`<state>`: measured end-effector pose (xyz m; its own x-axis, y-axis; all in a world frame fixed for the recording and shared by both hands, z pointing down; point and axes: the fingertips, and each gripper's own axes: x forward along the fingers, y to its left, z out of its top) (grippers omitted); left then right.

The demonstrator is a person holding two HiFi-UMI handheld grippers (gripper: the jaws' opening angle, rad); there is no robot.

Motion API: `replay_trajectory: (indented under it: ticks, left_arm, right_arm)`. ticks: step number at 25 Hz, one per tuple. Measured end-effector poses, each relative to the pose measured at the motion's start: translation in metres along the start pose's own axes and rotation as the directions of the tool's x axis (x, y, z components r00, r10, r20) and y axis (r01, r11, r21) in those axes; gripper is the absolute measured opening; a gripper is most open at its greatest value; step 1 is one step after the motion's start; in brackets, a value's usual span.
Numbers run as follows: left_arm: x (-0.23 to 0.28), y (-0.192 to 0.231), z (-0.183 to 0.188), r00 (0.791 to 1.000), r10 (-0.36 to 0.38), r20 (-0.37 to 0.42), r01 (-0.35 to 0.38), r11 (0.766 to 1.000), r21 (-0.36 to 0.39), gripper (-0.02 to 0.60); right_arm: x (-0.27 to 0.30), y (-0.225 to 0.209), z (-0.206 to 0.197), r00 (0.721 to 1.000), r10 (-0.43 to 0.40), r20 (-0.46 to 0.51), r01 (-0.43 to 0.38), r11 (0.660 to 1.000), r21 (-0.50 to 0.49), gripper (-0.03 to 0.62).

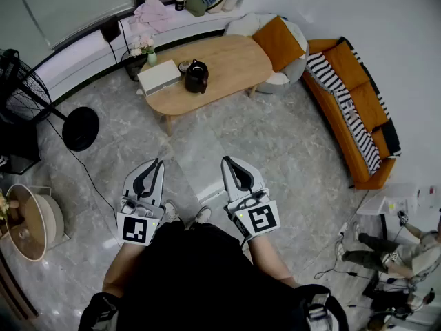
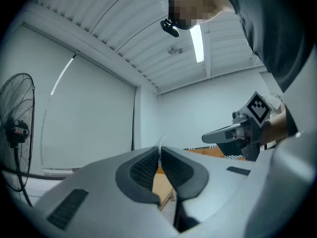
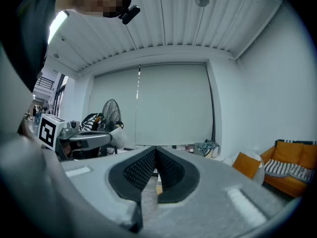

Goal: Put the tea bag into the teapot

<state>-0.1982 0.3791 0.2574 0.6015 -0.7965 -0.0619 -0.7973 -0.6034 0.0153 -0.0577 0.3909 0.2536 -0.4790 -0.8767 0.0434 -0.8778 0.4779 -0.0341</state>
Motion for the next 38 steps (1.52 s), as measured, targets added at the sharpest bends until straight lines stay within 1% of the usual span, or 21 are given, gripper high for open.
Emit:
replay_trajectory:
  ticks: [5, 10, 15, 19, 21, 24, 27, 30, 35, 38]
  left_arm:
    - [-0.001, -0.017, 0.009, 1.0, -0.014, 0.011, 0.014, 1.0, 0.009, 0.021]
    - [-0.007, -0.021, 0.011, 1.0, -0.001, 0.012, 0.001, 1.0, 0.008, 0.021]
    - [-0.008, -0.031, 0.012, 1.0, 0.016, 0.013, -0.016, 1.0, 0.009, 0.021]
    - [-0.002, -0.046, 0.006, 0.999, 0.032, -0.003, -0.031, 0.999, 0.033, 0.021]
    - [0.007, -0.054, 0.004, 1.0, 0.027, 0.0, -0.027, 0.998, 0.05, 0.021]
    - [0.022, -0.064, -0.001, 1.0, 0.011, 0.006, -0.012, 0.996, 0.083, 0.021]
    - [0.038, -0.069, 0.001, 0.999, 0.024, 0.027, -0.025, 0.997, 0.069, 0.021]
    - [0.052, -0.062, -0.008, 0.999, 0.035, 0.025, -0.036, 0.998, 0.043, 0.021]
    - [0.097, -0.033, -0.034, 1.0, 0.029, 0.001, -0.029, 1.0, 0.009, 0.021]
    - [0.133, -0.01, -0.047, 0.999, 0.019, -0.027, -0.019, 1.0, -0.008, 0.021]
  right_arm:
    - [-0.011, -0.006, 0.007, 1.0, 0.0, 0.013, 0.0, 1.0, -0.006, 0.005]
    - [-0.018, -0.004, 0.008, 1.0, 0.002, 0.018, -0.002, 1.0, -0.018, 0.005]
    - [-0.03, -0.01, 0.005, 0.999, 0.035, 0.028, -0.036, 0.999, 0.041, 0.005]
    - [-0.042, -0.022, 0.0, 0.999, 0.049, 0.015, -0.05, 0.998, 0.031, 0.005]
    - [-0.048, -0.03, -0.001, 0.998, 0.057, 0.016, -0.058, 0.998, 0.032, 0.005]
    - [-0.061, -0.05, -0.013, 0.999, 0.042, -0.008, -0.041, 0.997, 0.065, 0.005]
    - [-0.067, -0.066, -0.017, 0.999, 0.034, -0.017, -0.033, 0.995, 0.093, 0.005]
    - [-0.057, -0.075, -0.03, 0.997, 0.047, -0.056, -0.043, 0.996, 0.076, 0.005]
    - [-0.017, -0.111, -0.05, 0.995, 0.015, -0.099, -0.006, 0.996, 0.092, 0.005]
    - [0.022, -0.137, -0.051, 0.996, 0.002, -0.088, 0.008, 0.994, 0.108, 0.005]
